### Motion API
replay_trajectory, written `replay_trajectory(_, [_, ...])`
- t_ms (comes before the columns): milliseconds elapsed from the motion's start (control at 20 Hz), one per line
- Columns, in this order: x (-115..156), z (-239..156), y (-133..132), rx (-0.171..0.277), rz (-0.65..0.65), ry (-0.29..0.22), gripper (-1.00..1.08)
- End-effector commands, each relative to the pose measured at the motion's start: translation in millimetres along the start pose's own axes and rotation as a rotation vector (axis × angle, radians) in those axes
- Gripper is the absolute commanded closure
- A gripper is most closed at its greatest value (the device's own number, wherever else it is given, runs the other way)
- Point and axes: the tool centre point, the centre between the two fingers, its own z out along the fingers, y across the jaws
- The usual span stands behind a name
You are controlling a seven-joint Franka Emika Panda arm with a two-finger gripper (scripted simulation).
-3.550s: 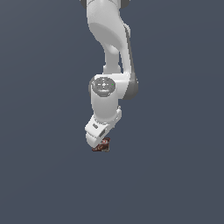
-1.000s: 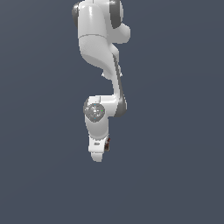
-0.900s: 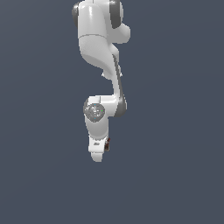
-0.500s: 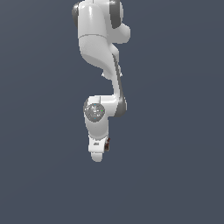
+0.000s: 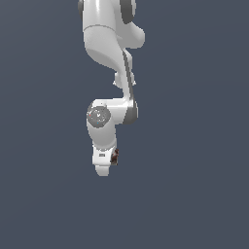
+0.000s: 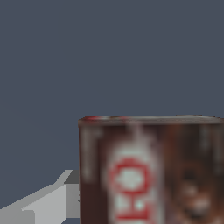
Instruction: Pick up the object and move it to a goal position.
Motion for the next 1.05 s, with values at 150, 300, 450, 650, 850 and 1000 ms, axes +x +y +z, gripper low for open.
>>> replay_trajectory(150, [-22.9,-46.4,-2.7,-0.001,0.000,-0.001,1.08])
replay_trajectory(300, [-35.2,-71.4,-3.7,-0.001,0.000,-0.001,1.08])
replay_trajectory(450, [-45.0,-91.5,-4.2,-0.001,0.000,0.000,1.08])
replay_trajectory(650, [-53.2,-108.0,-4.4,-0.001,0.000,0.001,1.08])
replay_trajectory(850, [-55.1,-111.9,-3.6,-0.001,0.000,0.001,1.08])
replay_trajectory(1000, [-54.4,-109.6,-3.0,-0.001,0.001,0.000,1.08])
